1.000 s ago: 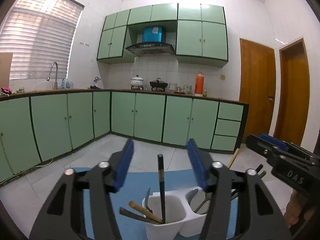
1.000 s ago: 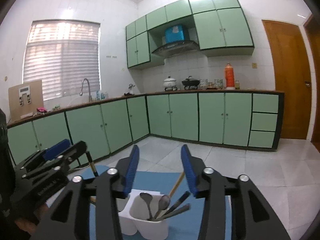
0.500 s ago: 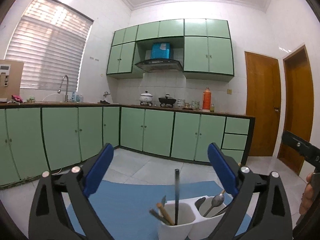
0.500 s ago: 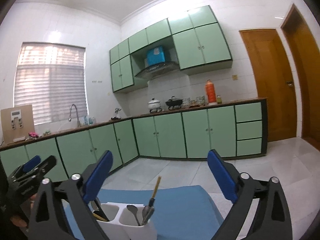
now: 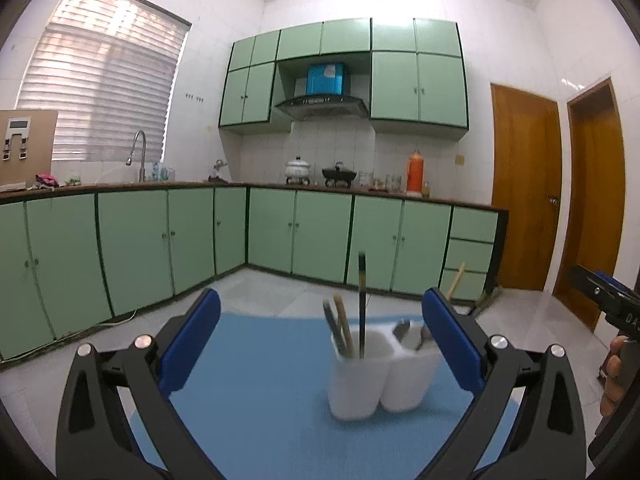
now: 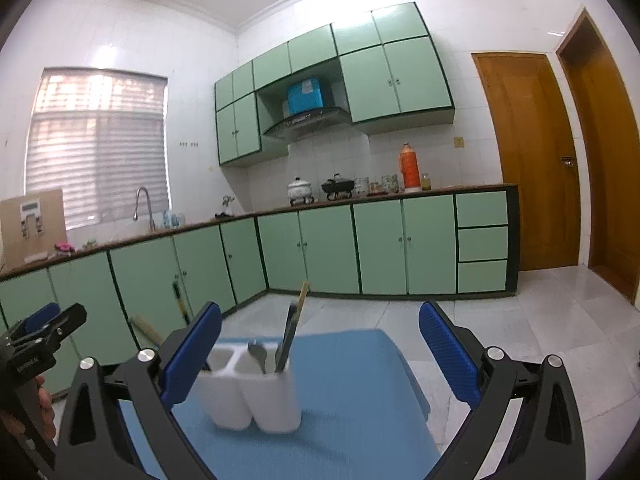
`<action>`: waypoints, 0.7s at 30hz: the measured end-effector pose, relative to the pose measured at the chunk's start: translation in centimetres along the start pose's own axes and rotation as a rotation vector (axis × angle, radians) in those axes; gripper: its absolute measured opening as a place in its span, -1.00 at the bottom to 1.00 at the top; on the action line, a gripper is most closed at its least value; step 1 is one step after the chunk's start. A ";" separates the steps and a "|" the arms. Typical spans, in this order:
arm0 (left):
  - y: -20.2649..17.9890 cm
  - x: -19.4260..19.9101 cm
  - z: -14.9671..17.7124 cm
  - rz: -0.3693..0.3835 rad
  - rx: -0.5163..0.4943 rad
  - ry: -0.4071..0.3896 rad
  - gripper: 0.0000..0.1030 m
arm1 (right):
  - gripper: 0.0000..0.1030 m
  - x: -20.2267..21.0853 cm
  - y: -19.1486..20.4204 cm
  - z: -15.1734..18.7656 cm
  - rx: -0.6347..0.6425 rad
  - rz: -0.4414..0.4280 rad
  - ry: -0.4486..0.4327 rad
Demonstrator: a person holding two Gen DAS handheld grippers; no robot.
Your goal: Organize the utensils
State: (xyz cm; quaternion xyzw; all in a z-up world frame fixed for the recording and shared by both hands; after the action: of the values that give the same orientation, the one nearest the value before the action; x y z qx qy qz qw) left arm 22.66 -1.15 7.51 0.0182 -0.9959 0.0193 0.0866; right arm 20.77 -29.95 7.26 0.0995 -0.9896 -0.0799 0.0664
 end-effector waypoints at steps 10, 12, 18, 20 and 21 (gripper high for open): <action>0.2 3.8 3.5 -0.011 -0.014 0.046 0.90 | 0.88 2.7 3.0 4.1 0.047 -0.016 0.059; 0.4 4.4 3.9 -0.016 -0.009 0.054 0.90 | 0.88 3.1 3.4 4.4 0.040 -0.032 0.066; 0.5 5.8 4.7 -0.028 -0.023 0.069 0.90 | 0.88 3.9 4.5 4.9 0.048 -0.050 0.080; 0.4 6.3 5.0 -0.028 -0.026 0.069 0.90 | 0.88 4.1 4.7 4.9 0.053 -0.055 0.082; 0.3 6.6 5.1 -0.031 -0.031 0.065 0.90 | 0.88 4.2 4.8 5.0 0.056 -0.058 0.082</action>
State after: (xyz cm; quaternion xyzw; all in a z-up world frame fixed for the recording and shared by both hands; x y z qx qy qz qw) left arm 15.27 -1.23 3.66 0.0315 -0.9923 0.0030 0.1194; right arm 15.02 -25.44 3.72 0.1331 -0.9846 -0.0500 0.1019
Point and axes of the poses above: each gripper's, at about its wrist camera, not at the fingertips, and x roughly against the way its jaws point, y to its left, z to its underside, the point moved 4 cm from there along -x, roughly the way its jaws point, and after that the axes turned 8 degrees about -z, right-handed, at the moved point
